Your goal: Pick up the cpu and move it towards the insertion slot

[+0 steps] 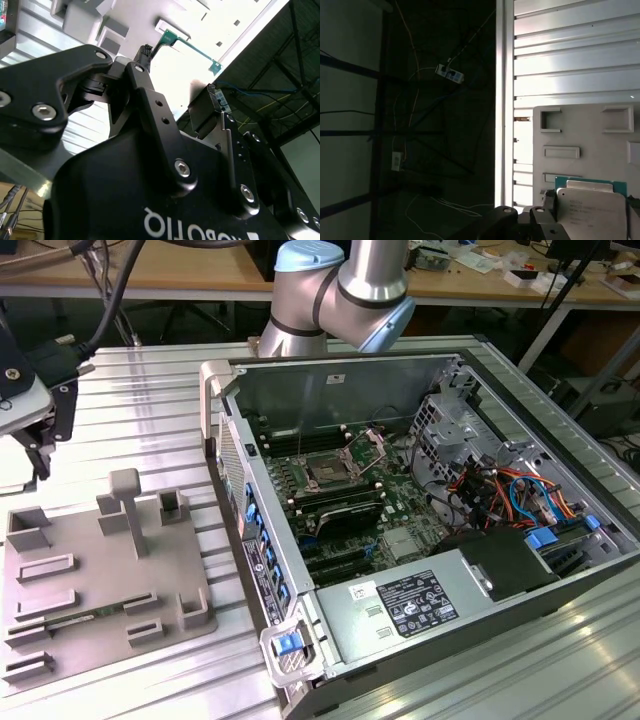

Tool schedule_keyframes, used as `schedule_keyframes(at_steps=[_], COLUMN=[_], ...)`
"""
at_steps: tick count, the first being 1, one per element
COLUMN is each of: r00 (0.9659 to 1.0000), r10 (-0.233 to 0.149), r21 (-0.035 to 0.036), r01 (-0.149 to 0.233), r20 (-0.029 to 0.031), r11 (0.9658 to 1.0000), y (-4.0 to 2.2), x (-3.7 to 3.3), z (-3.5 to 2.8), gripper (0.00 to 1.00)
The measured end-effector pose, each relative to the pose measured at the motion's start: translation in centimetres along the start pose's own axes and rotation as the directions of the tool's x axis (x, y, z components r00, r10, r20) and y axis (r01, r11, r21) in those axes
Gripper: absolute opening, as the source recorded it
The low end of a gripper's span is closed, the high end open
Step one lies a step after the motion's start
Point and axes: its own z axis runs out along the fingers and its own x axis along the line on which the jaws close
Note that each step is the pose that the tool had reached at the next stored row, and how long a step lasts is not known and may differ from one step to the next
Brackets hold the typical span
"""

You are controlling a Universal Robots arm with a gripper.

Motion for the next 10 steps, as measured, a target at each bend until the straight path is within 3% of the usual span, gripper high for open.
schedule_keyframes(at_steps=[10], r00=[1.0], r10=[0.0], r21=[0.0], r01=[0.0], r20=[0.0], r11=[1.0], y=[-0.03], x=[-1.01], z=[-0.02], gripper=[0.55])
